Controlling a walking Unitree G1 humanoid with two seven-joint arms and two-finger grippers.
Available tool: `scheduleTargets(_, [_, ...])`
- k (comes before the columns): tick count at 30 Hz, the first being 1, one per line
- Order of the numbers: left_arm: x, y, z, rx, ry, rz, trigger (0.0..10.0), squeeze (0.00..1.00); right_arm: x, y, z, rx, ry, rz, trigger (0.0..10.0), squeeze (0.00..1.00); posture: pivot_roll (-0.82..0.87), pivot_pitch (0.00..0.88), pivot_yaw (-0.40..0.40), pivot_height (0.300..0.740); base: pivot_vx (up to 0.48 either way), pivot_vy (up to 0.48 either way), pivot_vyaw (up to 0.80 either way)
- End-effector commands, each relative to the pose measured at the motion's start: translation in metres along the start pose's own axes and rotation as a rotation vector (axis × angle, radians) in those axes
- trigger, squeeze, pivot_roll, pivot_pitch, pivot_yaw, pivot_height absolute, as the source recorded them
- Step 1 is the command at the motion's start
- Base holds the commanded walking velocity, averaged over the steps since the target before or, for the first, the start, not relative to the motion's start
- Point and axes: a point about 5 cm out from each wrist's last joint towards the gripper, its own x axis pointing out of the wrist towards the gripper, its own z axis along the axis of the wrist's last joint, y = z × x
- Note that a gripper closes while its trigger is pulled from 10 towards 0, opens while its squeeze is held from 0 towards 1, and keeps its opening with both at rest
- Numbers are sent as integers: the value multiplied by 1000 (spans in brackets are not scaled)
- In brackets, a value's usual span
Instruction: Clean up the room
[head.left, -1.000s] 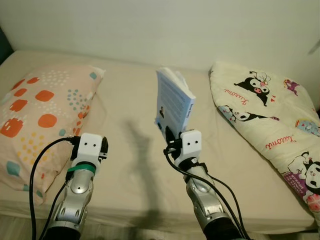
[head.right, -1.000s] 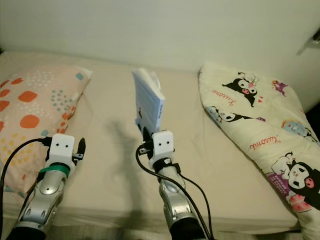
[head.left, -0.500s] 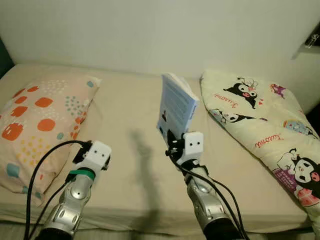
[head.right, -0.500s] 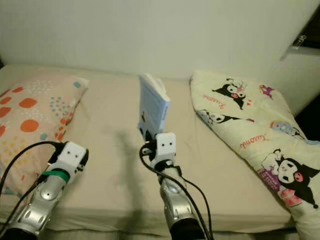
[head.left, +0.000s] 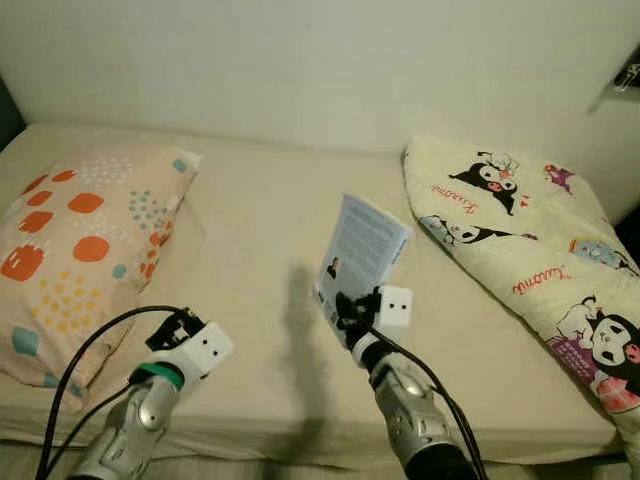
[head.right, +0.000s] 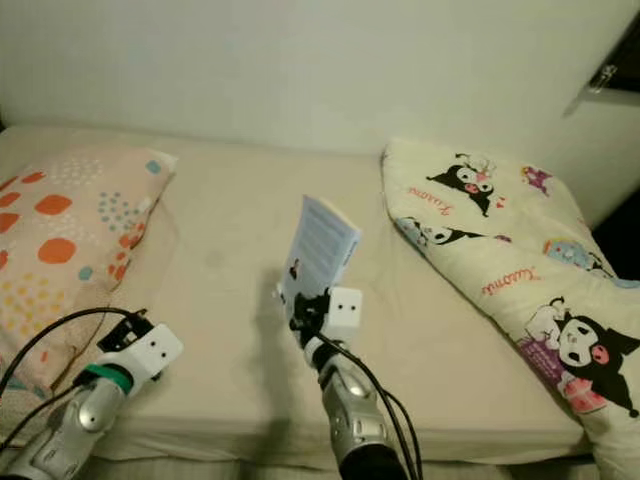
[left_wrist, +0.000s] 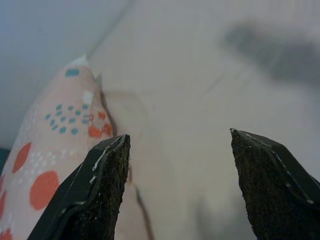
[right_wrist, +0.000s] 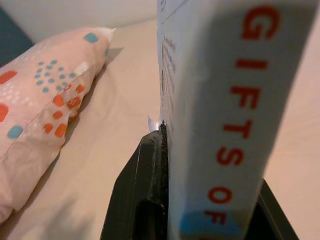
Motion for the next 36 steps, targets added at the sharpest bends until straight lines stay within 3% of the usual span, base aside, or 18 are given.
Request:
scheduleTargets(1, [-3, -4, 1, -32, -12, -7, 10000, 0, 2, 3, 1, -26, -8, 26, 10000, 0, 135, 65, -43, 740, 0, 0, 0])
scheduleTargets(7, [-2, -4, 7, -65, -24, 9, 10000, 0, 11, 14, 0, 76, 5, 39, 10000, 0, 138, 75, -41, 740, 0, 0, 0])
scheduleTargets(9, [-2, -5, 11, -79, -39, 13, 10000, 0, 14, 18, 7, -35, -35, 48, 10000, 0, 139, 81, -38, 740, 0, 0, 0])
scheduleTargets(10, [-2, -5, 11, -79, -39, 13, 10000, 0, 14, 18, 7, -35, -35, 48, 10000, 0, 139, 81, -38, 740, 0, 0, 0])
scheduleTargets(12, [-3, -6, 14, -95, -58, 13, 10000, 0, 15, 23, 14, -179, -79, 70, 10000, 0, 141, 81, -38, 740, 0, 0, 0])
scheduleTargets(13, [-3, -6, 14, -95, -58, 13, 10000, 0, 15, 23, 14, -179, -79, 70, 10000, 0, 141, 81, -38, 740, 0, 0, 0])
scheduleTargets(15, [-4, -7, 16, -136, -61, 18, 10000, 0, 14, 24, 19, -270, -118, 77, 10000, 0, 136, 80, -39, 735, 0, 0, 0])
scheduleTargets(30, [1, -3, 19, -190, -58, 40, 10000, 0, 10, 39, 27, -370, -225, 164, 10000, 0, 122, 65, -35, 680, 0, 0, 0])
scheduleTargets(36, [3, 0, 21, -194, -62, 53, 10000, 0, 8, 39, 28, -504, -240, 197, 10000, 0, 123, 60, -37, 655, 0, 0, 0])
